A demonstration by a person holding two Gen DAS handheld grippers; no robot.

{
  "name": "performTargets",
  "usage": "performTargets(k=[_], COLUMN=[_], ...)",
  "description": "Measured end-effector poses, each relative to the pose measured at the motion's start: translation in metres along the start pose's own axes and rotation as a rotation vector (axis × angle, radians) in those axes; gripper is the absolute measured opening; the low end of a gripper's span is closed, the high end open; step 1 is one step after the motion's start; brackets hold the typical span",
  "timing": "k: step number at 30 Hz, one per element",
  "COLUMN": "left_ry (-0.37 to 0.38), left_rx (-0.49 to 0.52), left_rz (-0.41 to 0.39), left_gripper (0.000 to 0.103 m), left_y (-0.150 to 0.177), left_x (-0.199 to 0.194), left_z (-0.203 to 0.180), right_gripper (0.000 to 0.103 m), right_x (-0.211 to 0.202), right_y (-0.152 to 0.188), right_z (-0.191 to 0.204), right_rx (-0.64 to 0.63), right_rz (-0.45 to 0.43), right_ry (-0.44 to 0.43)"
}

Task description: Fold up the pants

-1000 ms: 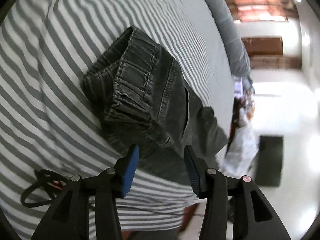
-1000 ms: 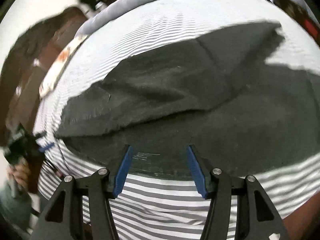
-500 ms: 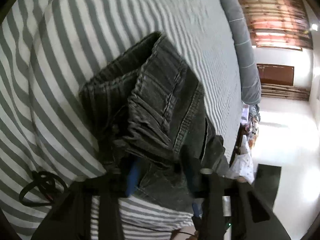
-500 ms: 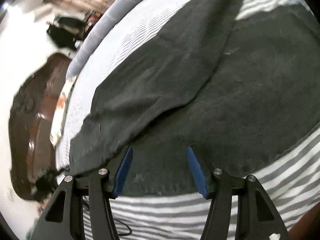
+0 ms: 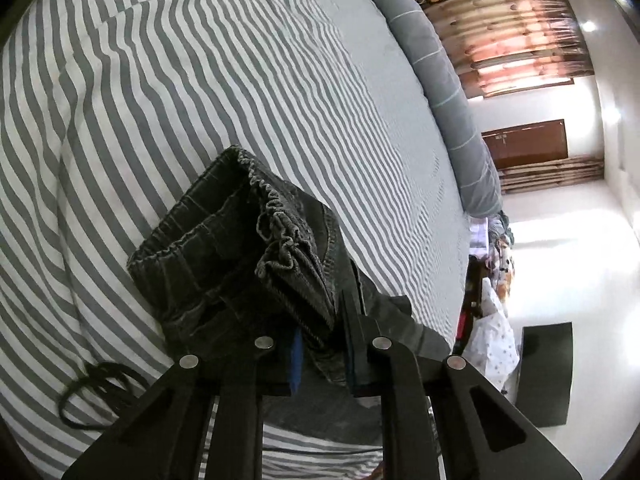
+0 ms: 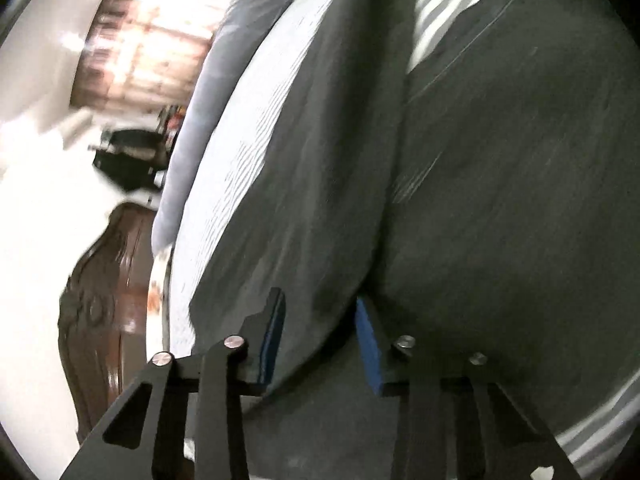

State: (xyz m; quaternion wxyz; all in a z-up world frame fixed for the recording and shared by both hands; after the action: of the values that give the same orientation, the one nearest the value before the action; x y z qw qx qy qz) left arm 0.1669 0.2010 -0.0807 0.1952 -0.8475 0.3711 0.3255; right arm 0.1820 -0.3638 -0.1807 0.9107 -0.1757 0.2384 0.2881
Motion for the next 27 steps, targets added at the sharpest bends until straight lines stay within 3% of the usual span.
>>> performTargets(k=[10,17,19,27], left_ry=[-0.072,-0.113,-0.127,-0.185], left_rx=[-0.007,0.001,0.000,0.073], left_rz=[-0.004,0.002,0.004,0.031], left_gripper=[0.016,0.016,0.016,0.016], left_y=[0.001,-0.001,-0.001,-0.003], left_x=[0.010,0.016,0.019,0.024], left_z=[0.013,0.018,0.019,0.011], right_gripper=[0.012,0.009,0.005,0.004], right_x=[0.012,0.006,0.005,-0.037], right_y=[-0.063,-0.087,-0.091,-0.082], right_z=[-0.006,-0.018,-0.018,0.006], right_rx=[-0.011,0.027,0.019,-0.129], right_rz=[-0.056,-0.105,-0.099,-0.124], right_ry=[0.086,0.101,0.129,0.232])
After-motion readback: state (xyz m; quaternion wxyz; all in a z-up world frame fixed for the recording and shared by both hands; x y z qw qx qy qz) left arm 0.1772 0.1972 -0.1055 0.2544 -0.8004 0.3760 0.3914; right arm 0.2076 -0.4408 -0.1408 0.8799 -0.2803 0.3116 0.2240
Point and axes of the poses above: each gripper's, at about its wrist camera, not at the fingertips, and x roughly the way its jaws point, z to its left, y to its underside, the point moved 3 cm from there along x, roughly the way its jaws point, and after that the axes turned 3 degrees about -y, right-handed, at the moved point
